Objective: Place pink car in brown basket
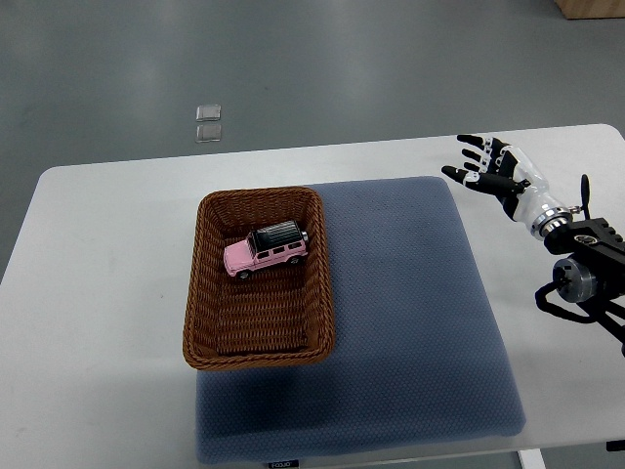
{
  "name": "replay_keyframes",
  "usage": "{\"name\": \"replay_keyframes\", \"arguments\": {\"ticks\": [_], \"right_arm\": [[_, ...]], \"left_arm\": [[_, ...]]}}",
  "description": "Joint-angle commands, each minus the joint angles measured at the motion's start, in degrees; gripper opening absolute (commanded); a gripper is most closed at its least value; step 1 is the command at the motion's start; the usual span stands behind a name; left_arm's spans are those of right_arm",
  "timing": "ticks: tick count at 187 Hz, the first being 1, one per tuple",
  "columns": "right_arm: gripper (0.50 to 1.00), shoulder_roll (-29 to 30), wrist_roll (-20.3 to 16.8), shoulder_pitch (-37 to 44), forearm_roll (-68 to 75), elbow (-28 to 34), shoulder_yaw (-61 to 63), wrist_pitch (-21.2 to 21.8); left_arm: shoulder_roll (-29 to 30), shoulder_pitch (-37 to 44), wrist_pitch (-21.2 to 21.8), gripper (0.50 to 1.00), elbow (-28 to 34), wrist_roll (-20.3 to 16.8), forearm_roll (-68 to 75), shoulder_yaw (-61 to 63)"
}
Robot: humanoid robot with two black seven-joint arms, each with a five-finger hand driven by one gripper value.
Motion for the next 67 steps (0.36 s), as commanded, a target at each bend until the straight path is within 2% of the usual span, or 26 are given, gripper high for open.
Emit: {"name": "replay_keyframes", "arguments": {"ticks": [1,67], "right_arm": [[0.907,0.35,0.61,-0.15,-0.06,0.0,0.01,-0.07],[0.909,1.05,0.79,-0.15,-0.06,0.0,0.01,-0.16]], "left_arm": [[0.0,0.0,-0.09,1.0,0.0,0.0,0.01,0.0],[0.0,-0.09,-0.09,1.0,-0.7,-0.09,0.01,-0.09]]}}
